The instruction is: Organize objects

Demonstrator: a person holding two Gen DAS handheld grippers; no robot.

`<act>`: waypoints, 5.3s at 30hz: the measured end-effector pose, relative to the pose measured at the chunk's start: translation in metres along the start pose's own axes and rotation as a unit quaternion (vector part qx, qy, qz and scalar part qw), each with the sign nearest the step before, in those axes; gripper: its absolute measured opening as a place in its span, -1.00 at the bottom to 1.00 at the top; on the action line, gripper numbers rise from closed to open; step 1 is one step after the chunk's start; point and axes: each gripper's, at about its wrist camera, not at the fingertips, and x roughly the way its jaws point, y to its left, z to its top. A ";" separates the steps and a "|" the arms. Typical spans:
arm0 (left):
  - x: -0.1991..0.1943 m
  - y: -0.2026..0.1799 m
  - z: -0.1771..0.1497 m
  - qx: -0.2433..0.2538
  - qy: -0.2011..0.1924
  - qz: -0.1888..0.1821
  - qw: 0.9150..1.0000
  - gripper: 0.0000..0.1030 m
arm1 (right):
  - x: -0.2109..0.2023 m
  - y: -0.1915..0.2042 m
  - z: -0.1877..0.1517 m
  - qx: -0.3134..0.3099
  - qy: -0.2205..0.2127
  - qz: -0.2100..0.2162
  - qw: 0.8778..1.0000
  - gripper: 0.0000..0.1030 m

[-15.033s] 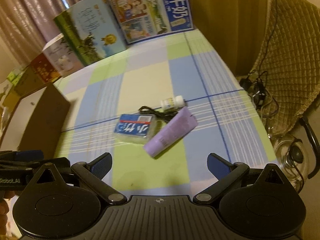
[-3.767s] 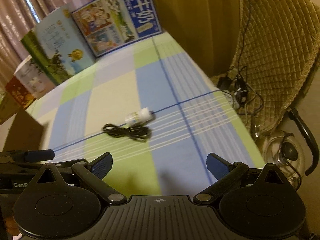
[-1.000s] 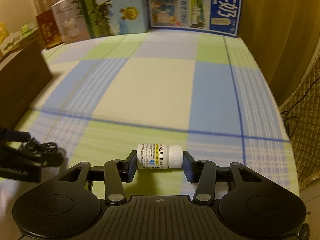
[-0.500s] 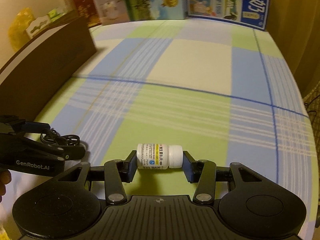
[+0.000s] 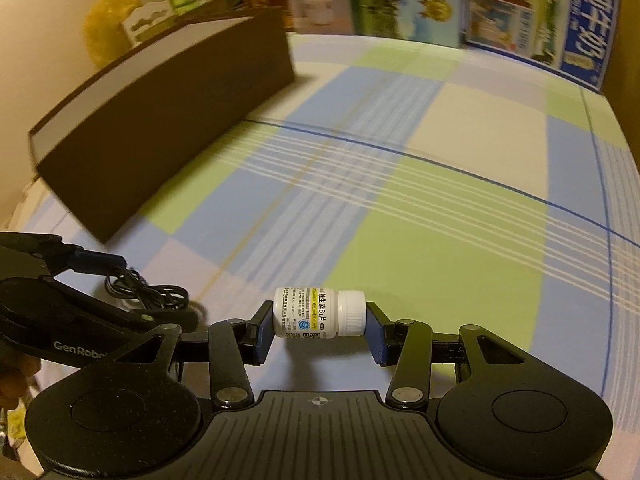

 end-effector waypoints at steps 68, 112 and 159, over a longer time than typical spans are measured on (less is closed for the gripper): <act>-0.054 0.232 0.174 0.027 -0.110 0.027 0.993 0.85 | 0.069 0.166 0.212 -0.017 -0.099 0.027 0.995 -0.14; -0.017 0.274 0.243 0.011 -0.092 0.006 0.996 0.92 | 0.133 0.175 0.258 -0.031 -0.088 0.029 0.995 -0.13; -0.135 0.221 0.113 -0.016 -0.126 -0.003 0.992 0.98 | -0.013 0.174 0.157 0.039 -0.106 -0.009 0.994 0.96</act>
